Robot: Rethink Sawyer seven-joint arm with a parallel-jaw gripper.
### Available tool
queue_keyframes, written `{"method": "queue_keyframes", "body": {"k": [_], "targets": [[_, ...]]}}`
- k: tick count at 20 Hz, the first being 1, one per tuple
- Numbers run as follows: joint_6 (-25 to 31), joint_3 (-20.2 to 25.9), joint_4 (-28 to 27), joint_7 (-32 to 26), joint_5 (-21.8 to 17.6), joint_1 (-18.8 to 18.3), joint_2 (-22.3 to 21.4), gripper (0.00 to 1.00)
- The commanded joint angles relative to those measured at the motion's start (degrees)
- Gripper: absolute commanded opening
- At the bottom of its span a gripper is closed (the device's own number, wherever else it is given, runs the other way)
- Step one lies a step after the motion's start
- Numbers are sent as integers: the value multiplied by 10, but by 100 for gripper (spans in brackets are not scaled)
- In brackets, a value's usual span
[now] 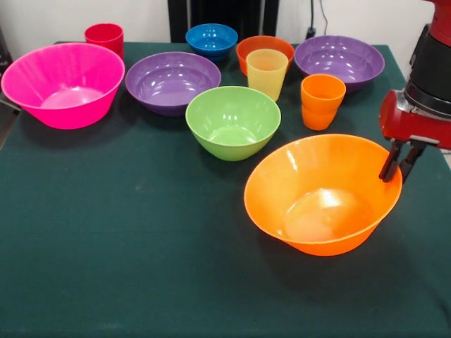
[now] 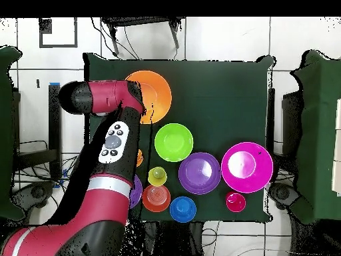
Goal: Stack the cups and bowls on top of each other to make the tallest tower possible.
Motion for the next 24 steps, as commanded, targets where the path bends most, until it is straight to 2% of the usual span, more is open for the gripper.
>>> {"method": "queue_keyframes", "body": {"k": [1,3,8,15,18,24], "targets": [[99,66,12,-49,-35,-31,-26,0],[91,68,30,-29,-25,-32,-33,0],[88,112,81,1,15,-51,-55,0],[168,159,72,6,45,-89,-51,0],[182,186,76,-2,61,-108,-54,0],[210,259,54,-51,87,-156,-21,0]]}}
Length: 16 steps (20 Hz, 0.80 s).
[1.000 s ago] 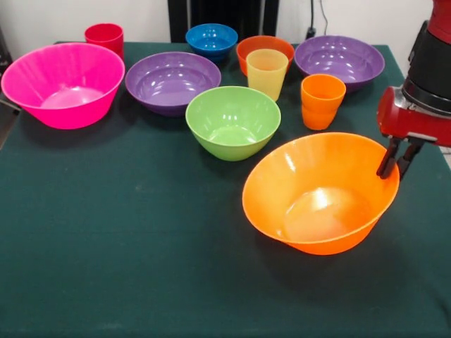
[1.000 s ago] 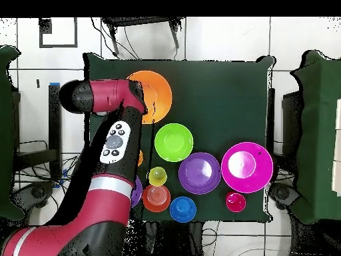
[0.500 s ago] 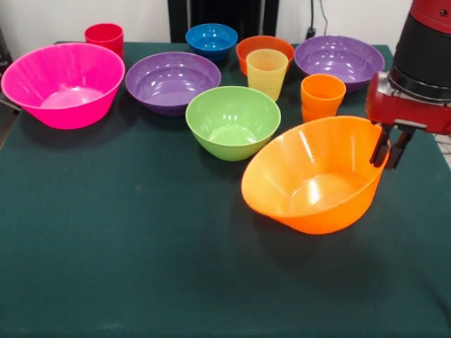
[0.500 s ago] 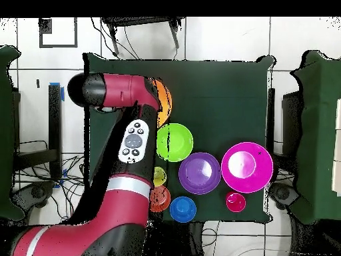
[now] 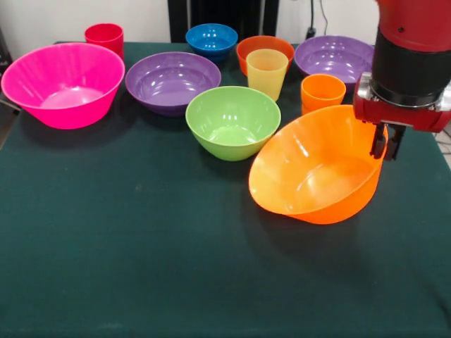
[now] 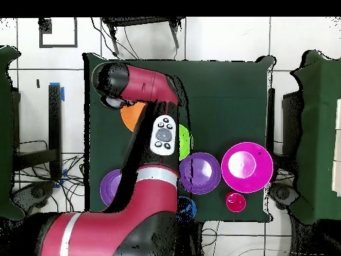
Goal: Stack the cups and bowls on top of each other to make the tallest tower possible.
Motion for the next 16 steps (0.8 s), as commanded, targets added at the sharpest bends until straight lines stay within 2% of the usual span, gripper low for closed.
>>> {"method": "queue_keyframes", "body": {"k": [1,4,8,13,16], "targets": [[79,156,28,-57,33,-49,30,0],[89,192,21,-64,48,-66,40,0],[61,250,35,-91,74,-95,54,0],[79,314,-7,-153,70,-127,103,0],[87,345,-2,-168,67,-142,104,0]]}}
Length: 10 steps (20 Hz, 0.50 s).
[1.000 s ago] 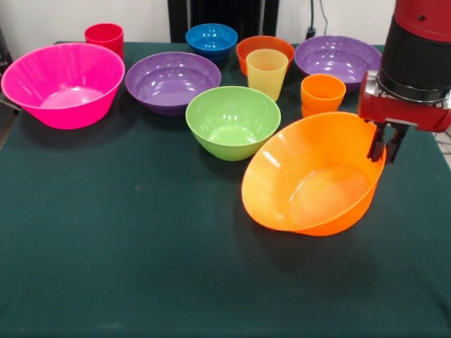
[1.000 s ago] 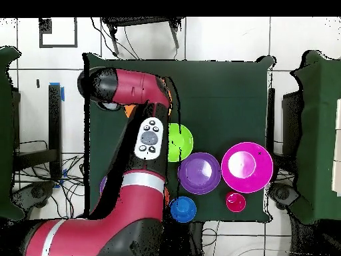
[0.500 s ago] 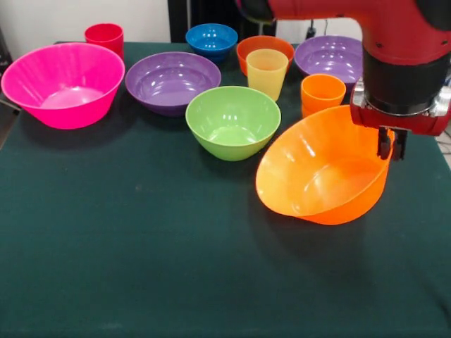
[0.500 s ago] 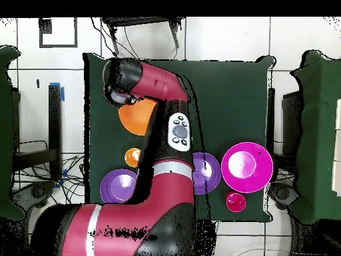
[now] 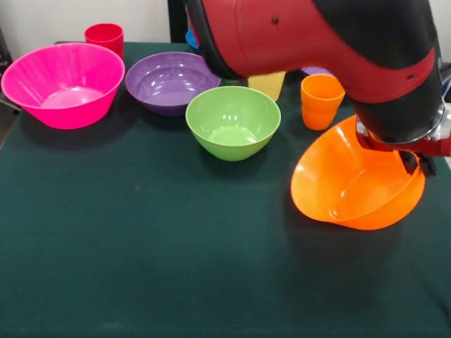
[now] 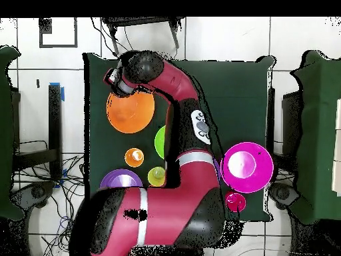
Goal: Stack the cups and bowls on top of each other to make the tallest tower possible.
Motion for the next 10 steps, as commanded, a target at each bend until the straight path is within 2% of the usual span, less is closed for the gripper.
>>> {"method": "queue_keyframes", "body": {"k": [1,4,10], "targets": [[56,162,11,-166,4,-23,68,0],[62,193,28,-171,4,-39,59,0],[79,255,28,-207,-10,-71,72,0]]}}
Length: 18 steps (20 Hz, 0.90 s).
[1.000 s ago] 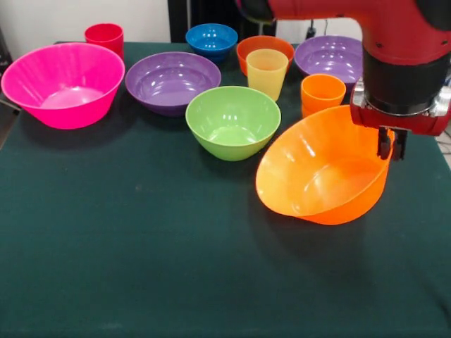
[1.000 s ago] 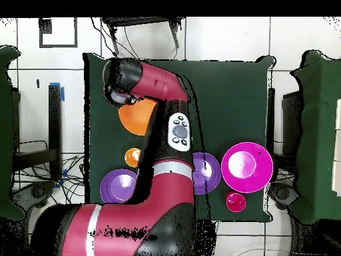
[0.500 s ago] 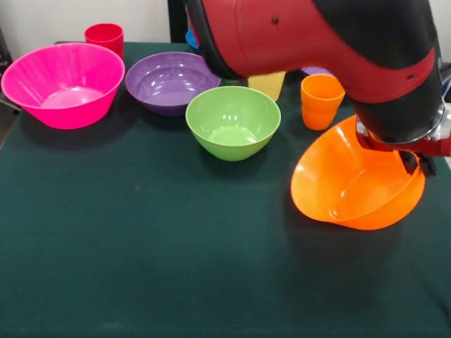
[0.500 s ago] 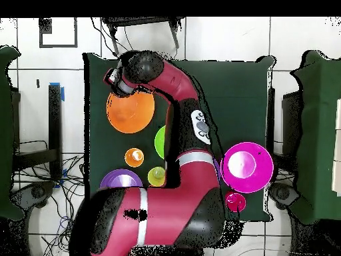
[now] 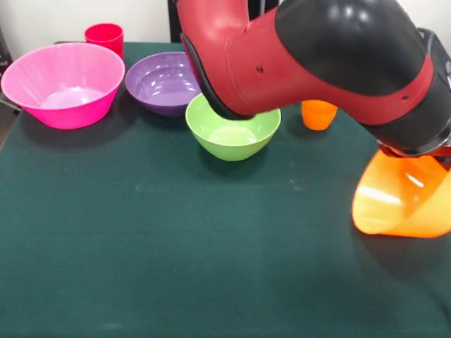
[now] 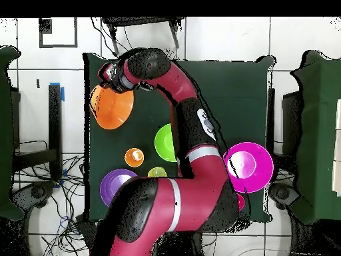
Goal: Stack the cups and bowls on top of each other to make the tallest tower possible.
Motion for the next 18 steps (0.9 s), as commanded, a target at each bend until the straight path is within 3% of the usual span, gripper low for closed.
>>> {"method": "queue_keyframes", "body": {"k": [1,8,14,18], "targets": [[60,139,29,-208,-13,-21,49,0],[64,199,65,-199,-20,-55,45,0],[99,209,-10,-250,-61,-65,131,0],[105,241,4,-242,-50,-78,145,0]]}}
